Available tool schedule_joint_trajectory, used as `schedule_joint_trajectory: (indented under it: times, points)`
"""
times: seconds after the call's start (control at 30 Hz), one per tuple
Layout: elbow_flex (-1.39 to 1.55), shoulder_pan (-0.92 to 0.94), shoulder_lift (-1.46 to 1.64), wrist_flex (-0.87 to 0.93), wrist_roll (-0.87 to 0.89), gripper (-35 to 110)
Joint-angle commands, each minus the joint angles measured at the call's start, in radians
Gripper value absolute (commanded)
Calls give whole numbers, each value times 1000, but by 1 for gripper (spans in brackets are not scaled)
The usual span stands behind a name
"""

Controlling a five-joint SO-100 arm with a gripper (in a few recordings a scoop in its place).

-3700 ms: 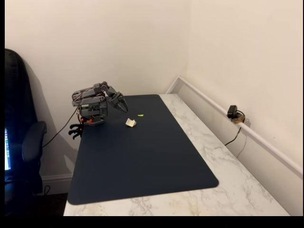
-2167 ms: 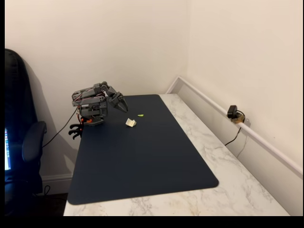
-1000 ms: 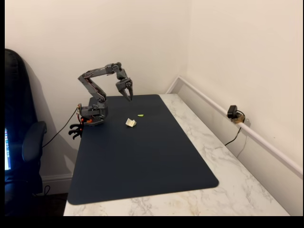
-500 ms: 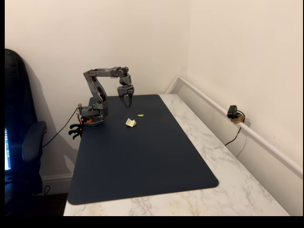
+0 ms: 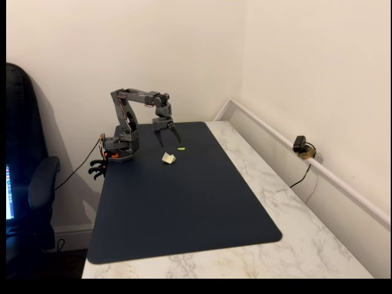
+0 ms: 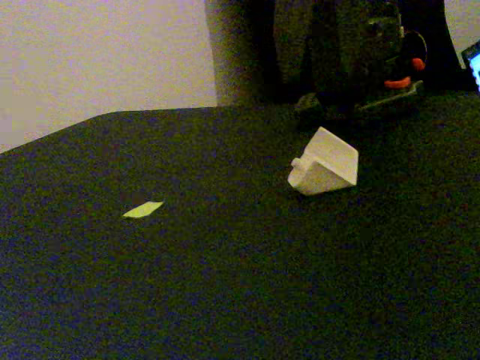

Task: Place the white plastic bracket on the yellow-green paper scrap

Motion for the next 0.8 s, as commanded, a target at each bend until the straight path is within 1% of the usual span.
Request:
schedule_joint_trajectory:
  times: [0.0,0.17,0.37,0.77]
  points:
    - [86,-23,91,-54,55,44]
    - [193,-3,147,-100,63,44]
    - [270,-5,146,-158,14,46]
    - [224,-6,-52,-242,-87,49]
